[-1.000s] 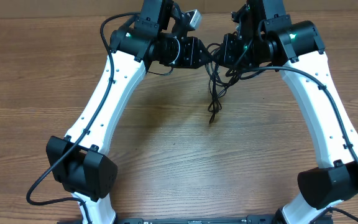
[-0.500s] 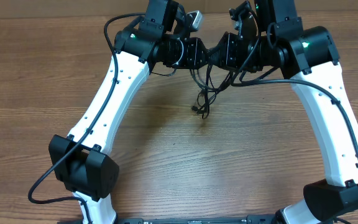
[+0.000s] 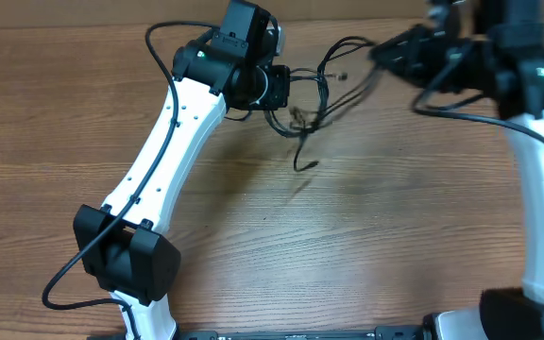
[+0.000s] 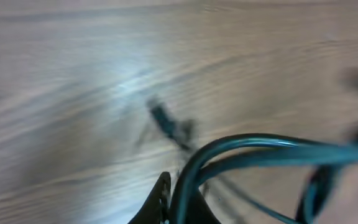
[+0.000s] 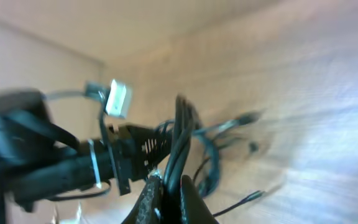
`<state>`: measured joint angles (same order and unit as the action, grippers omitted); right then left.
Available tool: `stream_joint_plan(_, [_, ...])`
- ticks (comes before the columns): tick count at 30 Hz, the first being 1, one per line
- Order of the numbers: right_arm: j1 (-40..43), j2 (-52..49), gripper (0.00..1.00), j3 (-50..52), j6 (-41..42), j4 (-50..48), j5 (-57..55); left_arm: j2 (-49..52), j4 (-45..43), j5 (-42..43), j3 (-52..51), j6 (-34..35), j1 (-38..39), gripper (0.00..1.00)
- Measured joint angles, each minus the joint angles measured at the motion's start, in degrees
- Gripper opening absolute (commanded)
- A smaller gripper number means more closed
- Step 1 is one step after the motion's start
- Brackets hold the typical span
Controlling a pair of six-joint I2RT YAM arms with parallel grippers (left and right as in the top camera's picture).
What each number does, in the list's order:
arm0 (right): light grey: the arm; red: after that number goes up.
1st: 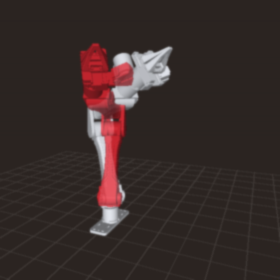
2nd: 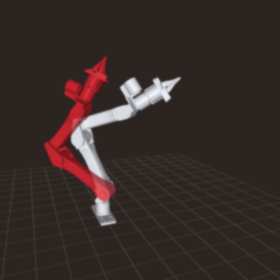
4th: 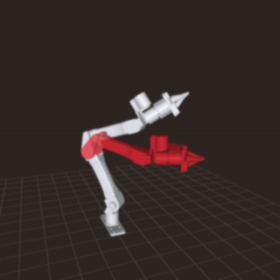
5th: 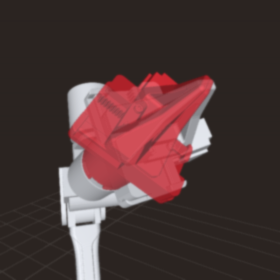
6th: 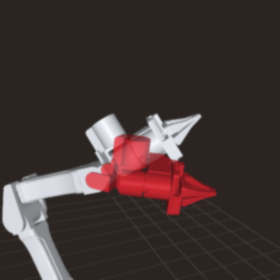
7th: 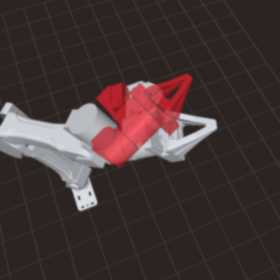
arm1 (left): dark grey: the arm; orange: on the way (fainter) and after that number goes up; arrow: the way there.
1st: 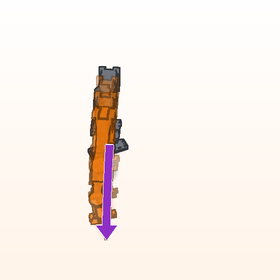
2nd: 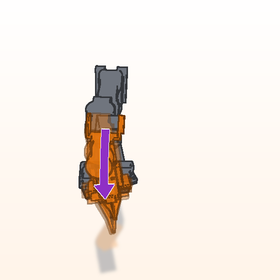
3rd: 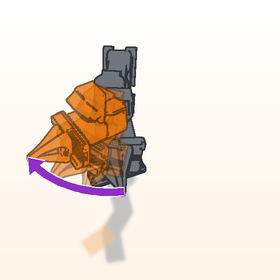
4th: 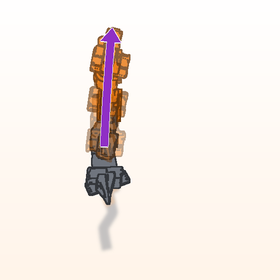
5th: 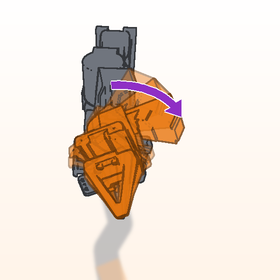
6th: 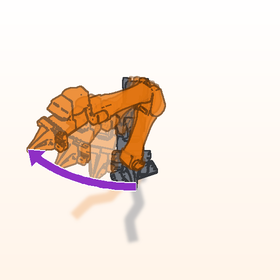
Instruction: Untangle cables
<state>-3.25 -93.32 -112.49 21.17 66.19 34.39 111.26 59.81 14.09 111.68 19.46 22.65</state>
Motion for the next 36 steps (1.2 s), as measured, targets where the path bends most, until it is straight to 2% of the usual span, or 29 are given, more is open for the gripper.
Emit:
stream_joint_plan(4, [9.8,3.8,0.04,0.0,0.0,-3.2,4.5,0.0,-0.1,-2.3,0.1,-2.1,-1.9,0.04])
stream_joint_plan(11, [20.3,6.3,0.04,0.0,0.1,-3.1,6.4,0.0,-1.1,-2.4,0.5,-6.4,-4.2,0.05])
stream_joint_plan(19, [25.5,6.5,0.04,0.1,0.0,5.1,-17.1,0.2,-0.7,-6.3,0.4,-9.0,-9.8,0.04])
stream_joint_plan(25, [25.3,6.7,0.05,0.1,-0.4,9.6,-21.5,0.2,-2.5,-7.0,0.4,-9.6,-10.8,0.04])
stream_joint_plan(27, [25.3,6.7,0.17,0.1,-2.2,9.9,-19.1,0.0,-2.7,-5.4,0.4,-10.6,-10.6,0.04])
stream_joint_plan(28, [25.3,6.7,0.27,0.1,-3.6,9.9,-17.0,-0.3,-2.8,-4.3,0.4,-11.0,-10.6,0.04])
stream_joint_plan(30, [25.3,6.7,0.34,0.1,-7.3,10.0,-11.1,-1.3,-3.0,-0.9,0.4,-12.5,-10.6,0.04])
stream_joint_plan(36, [23.1,6.7,0.66,0.1,-14.8,11.1,4.4,-9.0,-6.0,13.7,0.1,-16.8,-10.6,0.04])
